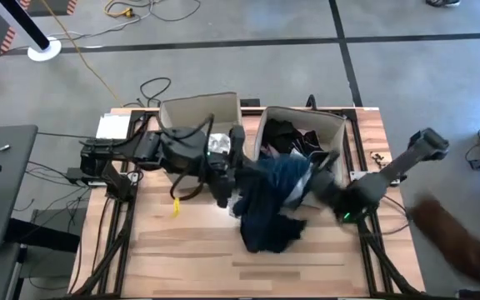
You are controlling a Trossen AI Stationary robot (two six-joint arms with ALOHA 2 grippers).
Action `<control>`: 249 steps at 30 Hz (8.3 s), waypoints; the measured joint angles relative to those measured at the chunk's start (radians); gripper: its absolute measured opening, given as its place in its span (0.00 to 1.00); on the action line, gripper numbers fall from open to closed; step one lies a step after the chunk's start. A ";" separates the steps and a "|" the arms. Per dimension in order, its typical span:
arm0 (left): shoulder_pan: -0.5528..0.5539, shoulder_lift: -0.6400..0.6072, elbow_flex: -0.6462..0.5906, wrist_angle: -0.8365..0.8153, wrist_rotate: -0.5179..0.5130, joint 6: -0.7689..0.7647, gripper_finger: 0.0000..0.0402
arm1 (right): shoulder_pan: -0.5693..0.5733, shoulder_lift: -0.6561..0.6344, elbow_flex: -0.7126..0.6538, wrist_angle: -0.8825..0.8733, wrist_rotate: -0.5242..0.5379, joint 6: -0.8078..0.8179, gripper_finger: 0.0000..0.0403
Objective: Sort clothes
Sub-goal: Put the blue sleeved shirt into the right white laundry bin, then put the white sock into the left white laundry bin
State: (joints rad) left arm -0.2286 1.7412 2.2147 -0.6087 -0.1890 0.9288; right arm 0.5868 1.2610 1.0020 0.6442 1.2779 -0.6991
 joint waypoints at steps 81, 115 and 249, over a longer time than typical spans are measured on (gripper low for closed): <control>0.131 -0.064 -0.915 0.668 0.218 -0.646 0.01 | 0.221 0.101 0.388 -2.006 -0.709 1.797 0.76; 0.445 0.098 -0.600 0.544 0.528 -0.643 0.02 | 0.130 0.459 -0.006 -1.692 -0.130 2.464 0.49; -0.036 -0.588 -0.861 0.059 -0.511 -0.528 0.00 | -0.925 0.194 0.077 -1.702 -1.124 1.039 0.03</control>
State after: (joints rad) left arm -0.2645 1.1533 1.3535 -0.5499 -0.6998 0.4012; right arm -0.3380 1.4548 1.0789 -1.0575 0.1540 0.3396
